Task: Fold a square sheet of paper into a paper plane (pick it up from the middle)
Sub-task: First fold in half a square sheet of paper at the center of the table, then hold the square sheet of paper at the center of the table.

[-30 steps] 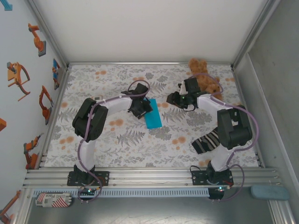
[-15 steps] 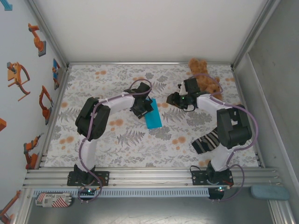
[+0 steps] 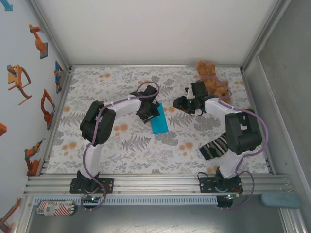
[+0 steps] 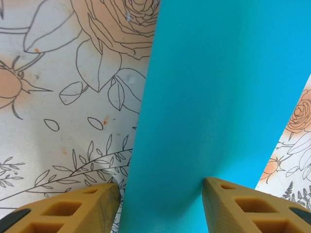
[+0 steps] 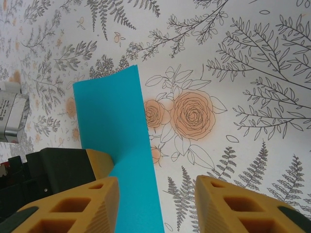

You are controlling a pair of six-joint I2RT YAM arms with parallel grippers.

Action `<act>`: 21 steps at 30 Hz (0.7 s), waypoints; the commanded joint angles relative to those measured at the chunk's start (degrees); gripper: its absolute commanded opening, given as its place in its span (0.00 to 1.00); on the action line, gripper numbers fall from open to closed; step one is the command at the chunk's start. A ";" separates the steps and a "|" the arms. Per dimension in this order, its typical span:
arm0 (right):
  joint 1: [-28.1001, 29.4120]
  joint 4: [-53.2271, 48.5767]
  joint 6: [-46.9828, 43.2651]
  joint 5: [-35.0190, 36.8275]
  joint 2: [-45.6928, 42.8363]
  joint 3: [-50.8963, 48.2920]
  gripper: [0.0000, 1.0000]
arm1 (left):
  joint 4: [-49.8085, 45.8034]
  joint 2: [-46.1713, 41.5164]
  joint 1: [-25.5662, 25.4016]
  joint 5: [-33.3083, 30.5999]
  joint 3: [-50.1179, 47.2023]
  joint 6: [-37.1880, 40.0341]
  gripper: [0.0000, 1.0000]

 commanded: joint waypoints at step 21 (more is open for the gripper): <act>0.15 -0.64 -0.31 -0.57 0.72 -0.15 0.60 | -5.52 14.26 -0.41 -0.52 -4.52 2.36 0.53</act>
